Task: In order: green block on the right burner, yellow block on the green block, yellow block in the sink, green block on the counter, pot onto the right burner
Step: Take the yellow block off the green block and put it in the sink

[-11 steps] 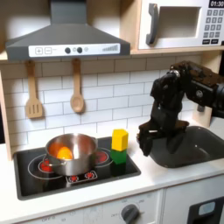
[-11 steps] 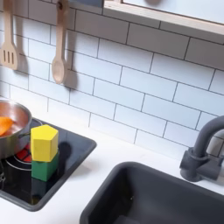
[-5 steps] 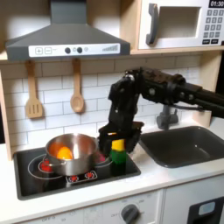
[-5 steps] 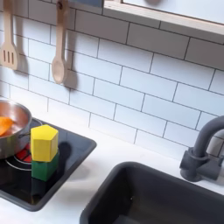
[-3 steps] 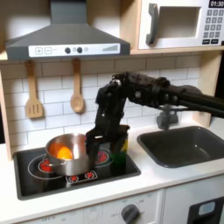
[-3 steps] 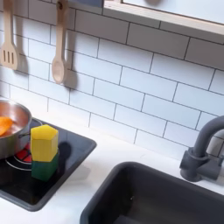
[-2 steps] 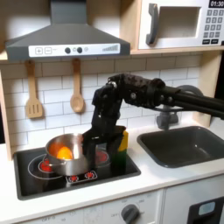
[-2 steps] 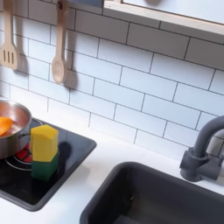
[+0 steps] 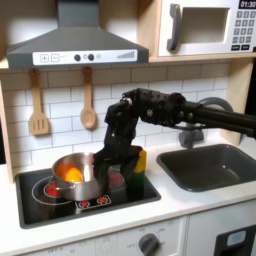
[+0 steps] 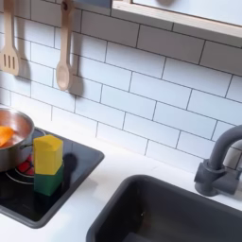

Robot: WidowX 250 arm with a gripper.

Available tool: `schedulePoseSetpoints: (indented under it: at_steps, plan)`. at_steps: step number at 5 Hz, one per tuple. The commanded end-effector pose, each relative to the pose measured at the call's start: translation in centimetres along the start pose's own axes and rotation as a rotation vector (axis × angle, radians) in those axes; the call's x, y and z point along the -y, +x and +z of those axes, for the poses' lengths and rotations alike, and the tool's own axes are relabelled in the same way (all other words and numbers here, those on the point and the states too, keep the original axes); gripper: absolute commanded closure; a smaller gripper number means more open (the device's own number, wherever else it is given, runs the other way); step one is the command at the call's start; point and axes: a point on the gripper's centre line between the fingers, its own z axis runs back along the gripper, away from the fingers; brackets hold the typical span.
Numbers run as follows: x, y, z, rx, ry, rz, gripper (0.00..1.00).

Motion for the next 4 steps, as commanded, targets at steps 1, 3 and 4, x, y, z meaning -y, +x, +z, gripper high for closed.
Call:
schedulePoseSetpoints:
  at_steps: [1,3,4]
  plan:
    - [1.2,-0.1,-0.7,-0.009,-0.018,-0.011,0.0]
    - [1.5,0.8,-0.9,0.018,0.004,0.025,0.0]
    - [2.1,1.8,-1.2,0.024,-0.003,0.038,0.0]
